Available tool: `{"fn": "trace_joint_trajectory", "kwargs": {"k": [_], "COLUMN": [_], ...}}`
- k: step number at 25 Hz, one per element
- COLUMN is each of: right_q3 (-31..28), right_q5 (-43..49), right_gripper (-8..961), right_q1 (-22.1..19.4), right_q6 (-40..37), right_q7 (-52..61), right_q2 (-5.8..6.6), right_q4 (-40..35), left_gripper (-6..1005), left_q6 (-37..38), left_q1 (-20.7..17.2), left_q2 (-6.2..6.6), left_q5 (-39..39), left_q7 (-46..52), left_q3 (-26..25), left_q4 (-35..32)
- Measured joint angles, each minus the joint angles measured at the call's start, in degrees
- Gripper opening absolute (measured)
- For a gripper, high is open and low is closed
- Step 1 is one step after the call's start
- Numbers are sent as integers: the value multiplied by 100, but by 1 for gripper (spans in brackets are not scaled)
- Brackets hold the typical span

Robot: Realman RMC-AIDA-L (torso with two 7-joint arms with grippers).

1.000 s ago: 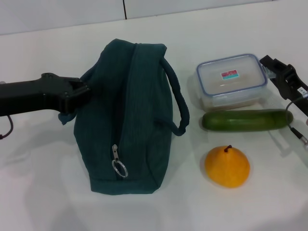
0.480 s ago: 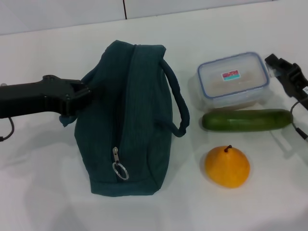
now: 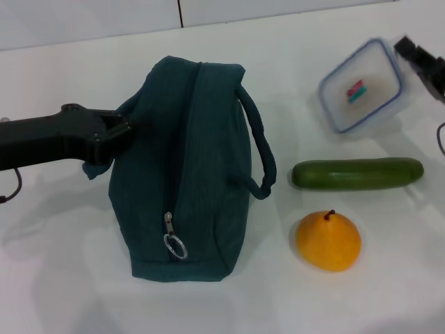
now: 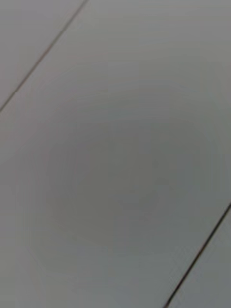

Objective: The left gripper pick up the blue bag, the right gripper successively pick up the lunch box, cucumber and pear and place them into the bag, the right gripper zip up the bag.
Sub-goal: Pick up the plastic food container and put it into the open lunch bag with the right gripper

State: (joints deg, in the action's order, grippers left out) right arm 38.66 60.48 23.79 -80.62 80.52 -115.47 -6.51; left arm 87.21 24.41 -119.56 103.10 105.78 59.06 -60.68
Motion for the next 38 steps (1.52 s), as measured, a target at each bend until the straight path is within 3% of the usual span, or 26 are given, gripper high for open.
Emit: {"fn": "trace_joint_trajectory", "kwargs": {"k": [13, 18, 24, 30, 38], "right_q3": [286, 626, 1087, 1440, 1967], "right_q5": [0, 4, 8, 8, 8], "right_gripper": [96, 96, 96, 96, 100], "right_q1": [186, 582, 1427, 1955, 1992], "right_q6": [-850, -918, -1144, -1166, -1085], "right_q7": [754, 1169, 1737, 2055, 2080], "right_q2": [96, 145, 248, 188, 24], "right_q4": [-1095, -1464, -1548, -1705, -1664], "left_gripper": [48, 48, 47, 47, 47], "left_q6": [-3, -4, -12, -37, -51], "left_q1": [-70, -81, -77, -17, 46], "left_q2": [-3, -11, -22, -24, -24], "left_q5": [-238, -238, -239, -308, -389], "left_q7": [-265, -289, -399, -407, -425], "left_q3": [0, 0, 16, 167, 245], "left_q4": [147, 159, 192, 233, 241]}}
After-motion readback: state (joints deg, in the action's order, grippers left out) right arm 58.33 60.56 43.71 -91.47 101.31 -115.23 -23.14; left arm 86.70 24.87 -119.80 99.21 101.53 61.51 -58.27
